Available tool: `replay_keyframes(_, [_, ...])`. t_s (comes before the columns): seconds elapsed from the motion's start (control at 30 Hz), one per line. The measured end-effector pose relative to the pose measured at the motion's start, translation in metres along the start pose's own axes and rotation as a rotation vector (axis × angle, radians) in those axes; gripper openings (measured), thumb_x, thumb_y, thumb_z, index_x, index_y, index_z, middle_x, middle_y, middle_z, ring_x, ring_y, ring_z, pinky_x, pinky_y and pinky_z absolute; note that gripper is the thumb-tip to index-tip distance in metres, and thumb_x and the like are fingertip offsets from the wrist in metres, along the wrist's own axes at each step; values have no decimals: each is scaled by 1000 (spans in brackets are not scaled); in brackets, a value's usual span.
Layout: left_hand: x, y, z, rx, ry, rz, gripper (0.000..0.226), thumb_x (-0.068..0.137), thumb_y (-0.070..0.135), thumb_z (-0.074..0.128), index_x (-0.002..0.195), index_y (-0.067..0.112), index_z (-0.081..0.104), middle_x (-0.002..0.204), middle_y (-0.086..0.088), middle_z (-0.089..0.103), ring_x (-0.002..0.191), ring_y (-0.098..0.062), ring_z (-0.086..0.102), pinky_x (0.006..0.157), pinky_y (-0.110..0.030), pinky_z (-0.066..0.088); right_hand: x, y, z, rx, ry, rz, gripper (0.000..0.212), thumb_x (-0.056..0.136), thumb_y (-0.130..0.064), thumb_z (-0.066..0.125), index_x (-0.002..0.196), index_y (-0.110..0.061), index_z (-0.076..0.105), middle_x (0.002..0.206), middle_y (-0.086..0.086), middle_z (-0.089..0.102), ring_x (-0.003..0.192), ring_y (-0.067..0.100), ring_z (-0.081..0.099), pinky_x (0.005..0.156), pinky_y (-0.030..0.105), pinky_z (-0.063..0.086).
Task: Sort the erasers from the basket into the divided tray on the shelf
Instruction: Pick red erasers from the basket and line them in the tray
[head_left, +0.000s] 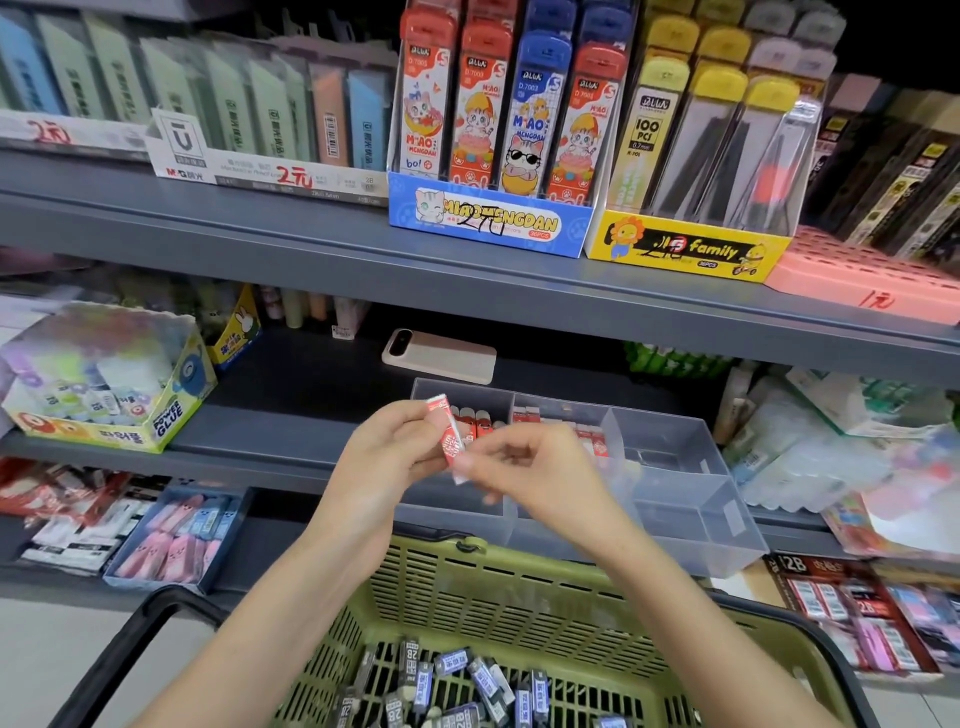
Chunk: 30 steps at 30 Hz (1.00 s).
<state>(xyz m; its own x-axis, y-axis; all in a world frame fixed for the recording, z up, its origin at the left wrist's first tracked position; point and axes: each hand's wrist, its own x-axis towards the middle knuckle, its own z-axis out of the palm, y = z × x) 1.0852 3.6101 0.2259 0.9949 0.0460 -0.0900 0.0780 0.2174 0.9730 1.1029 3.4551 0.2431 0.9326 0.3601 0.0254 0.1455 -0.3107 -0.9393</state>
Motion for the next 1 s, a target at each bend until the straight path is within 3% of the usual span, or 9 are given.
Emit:
replay_keyframes(0.1, [0,2,6,49,-24,45,23,91,24,57,108,11,67,100,-3,74,94,-16,69,87,-29,50,-9,-1,7,89,60,63,12,78,-15,74,84,-6,72,70,4,67,49,4,54,51,17,46])
replay_keyframes(0.2, [2,2,9,107,-48,55,21,88,27,61,104,15,68,101,1,73,99,-13,67,91,-31,48,-9,3,-4,171,119,130,6,81,-12,69,80,-7,72,58,-7,61,47,5,45,48,17,40])
replay_keyframes(0.33, [1,-4,14,306,-99,87,15,82,31,69,86,17,68,89,2,67,85,-7,62,80,-23,44,-7,11,-29,431,141,168,12,87,-8,60,81,-9,69,67,-3,66,59,5,58,52,17,48])
replay_keyframes(0.43, [0,-13,22,610,-184,154,9,83,38,66,84,30,64,91,16,63,90,0,55,78,-18,38,0,21,-48,579,182,173,9,80,-11,64,84,-4,69,65,4,67,56,7,60,54,16,51])
replay_keyframes(0.6, [-1,-28,6,1114,54,435,29,85,42,63,112,31,61,124,5,49,121,-15,40,99,-30,22,34,48,-83,160,611,251,21,73,0,76,82,-5,57,58,9,60,37,12,47,42,24,41])
replay_keyframes(0.73, [-6,-40,-12,1256,61,396,47,88,47,55,130,25,53,145,-6,37,138,-25,26,111,-40,17,57,63,-78,-41,498,336,19,77,-3,74,93,3,68,62,7,62,33,5,46,41,19,42])
replay_keyframes(0.83, [-8,-46,-21,1245,11,330,57,90,54,46,140,29,40,152,-4,26,143,-23,14,115,-39,12,63,70,-65,-379,434,313,23,82,-9,68,104,-9,69,87,6,71,67,13,67,64,25,55])
replay_keyframes(0.9, [-8,-47,-25,1226,-7,302,61,89,58,42,142,32,35,154,-2,23,144,-20,10,115,-37,11,60,71,-59,-672,439,294,22,83,-17,66,105,-15,68,101,5,69,90,23,66,81,30,52])
replay_keyframes(1.0, [-7,-48,-25,1192,-17,287,63,88,60,40,144,32,32,153,1,23,144,-18,12,115,-36,14,56,72,-54,-649,479,295,14,83,-18,67,94,-10,71,98,9,70,90,25,64,84,35,52])
